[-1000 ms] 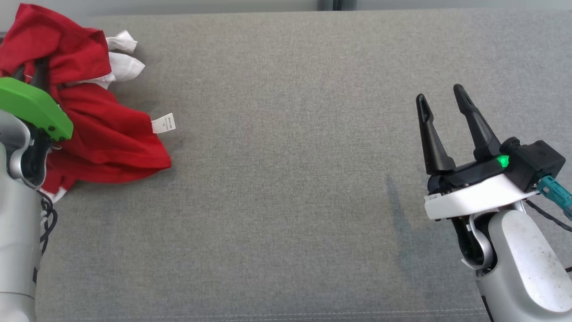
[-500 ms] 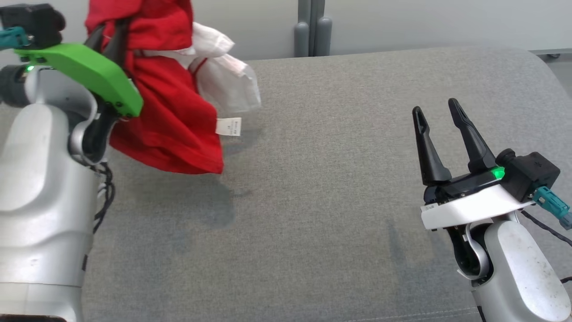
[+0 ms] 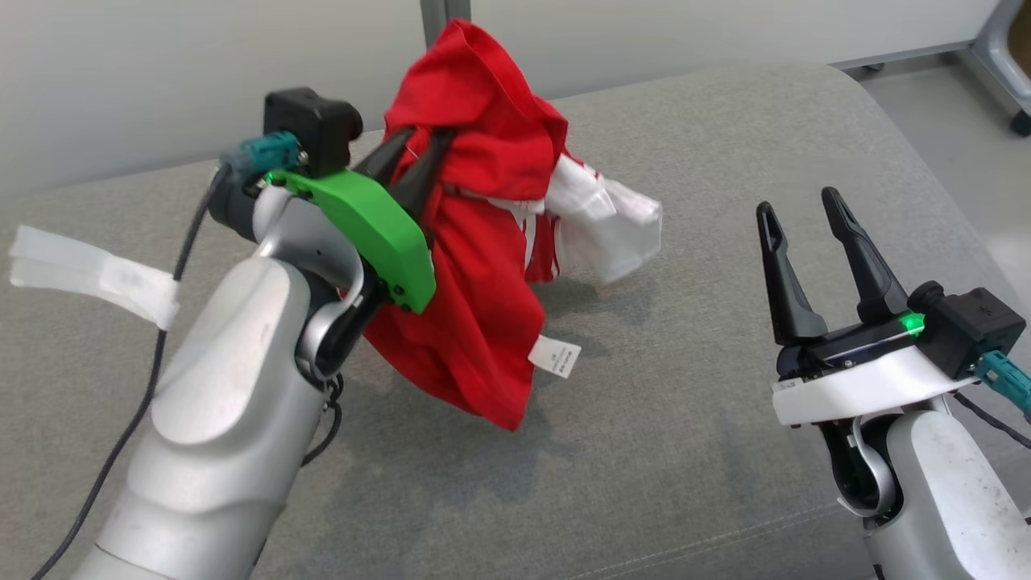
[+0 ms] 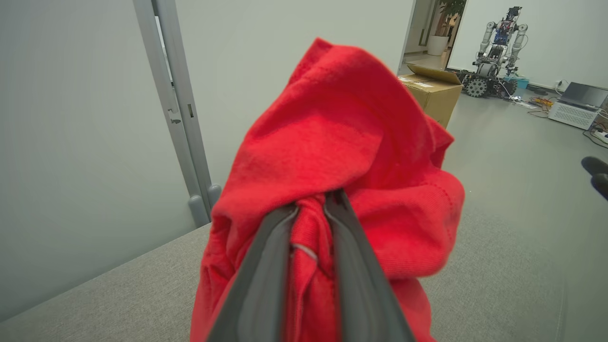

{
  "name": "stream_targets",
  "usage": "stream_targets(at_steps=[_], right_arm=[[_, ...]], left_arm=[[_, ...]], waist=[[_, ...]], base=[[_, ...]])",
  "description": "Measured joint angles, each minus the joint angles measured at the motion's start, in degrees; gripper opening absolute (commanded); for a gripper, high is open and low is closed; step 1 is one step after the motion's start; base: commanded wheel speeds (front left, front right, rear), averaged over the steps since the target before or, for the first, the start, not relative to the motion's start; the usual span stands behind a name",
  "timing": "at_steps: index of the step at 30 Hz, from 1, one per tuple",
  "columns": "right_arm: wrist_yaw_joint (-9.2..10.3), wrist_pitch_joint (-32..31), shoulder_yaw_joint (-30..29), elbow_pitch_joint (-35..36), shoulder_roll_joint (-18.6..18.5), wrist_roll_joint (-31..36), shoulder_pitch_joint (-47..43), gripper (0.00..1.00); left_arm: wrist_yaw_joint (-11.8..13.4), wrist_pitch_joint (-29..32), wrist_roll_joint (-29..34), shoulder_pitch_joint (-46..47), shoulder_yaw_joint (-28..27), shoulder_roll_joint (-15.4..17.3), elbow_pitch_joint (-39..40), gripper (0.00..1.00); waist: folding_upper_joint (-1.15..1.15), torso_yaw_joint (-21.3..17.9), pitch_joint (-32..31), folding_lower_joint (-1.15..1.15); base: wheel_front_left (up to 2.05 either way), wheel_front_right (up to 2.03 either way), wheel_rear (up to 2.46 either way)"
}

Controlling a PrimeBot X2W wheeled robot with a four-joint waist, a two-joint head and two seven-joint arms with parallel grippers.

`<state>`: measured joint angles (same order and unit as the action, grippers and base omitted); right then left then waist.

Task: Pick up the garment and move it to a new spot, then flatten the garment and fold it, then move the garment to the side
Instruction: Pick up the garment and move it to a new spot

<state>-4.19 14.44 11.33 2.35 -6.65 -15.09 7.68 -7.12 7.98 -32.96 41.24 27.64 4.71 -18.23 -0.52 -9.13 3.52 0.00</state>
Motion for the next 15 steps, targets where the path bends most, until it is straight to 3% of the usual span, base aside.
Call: stream_targets(at_steps=[9,15], right_arm=[[0.0,0.2,-1.4,1.3,-0.5,0.0,-0.1,1.0],[0.0,0.2,-3.4,2.3,-1.9,0.0,-0.1,1.0]], left_arm=[[0.0,-1.2,5.5,-8.8,7.9,1.4,-2.6,0.0],[0.0,-2.5,6.0,-12.2,9.8,0.9,-5.1,0.0]], waist=[[0.0,-5.3,1.8,0.0],[0.0,-6.5,4.0,0.0]], base=[[0.0,0.0,0.0],[0.0,0.0,0.0]])
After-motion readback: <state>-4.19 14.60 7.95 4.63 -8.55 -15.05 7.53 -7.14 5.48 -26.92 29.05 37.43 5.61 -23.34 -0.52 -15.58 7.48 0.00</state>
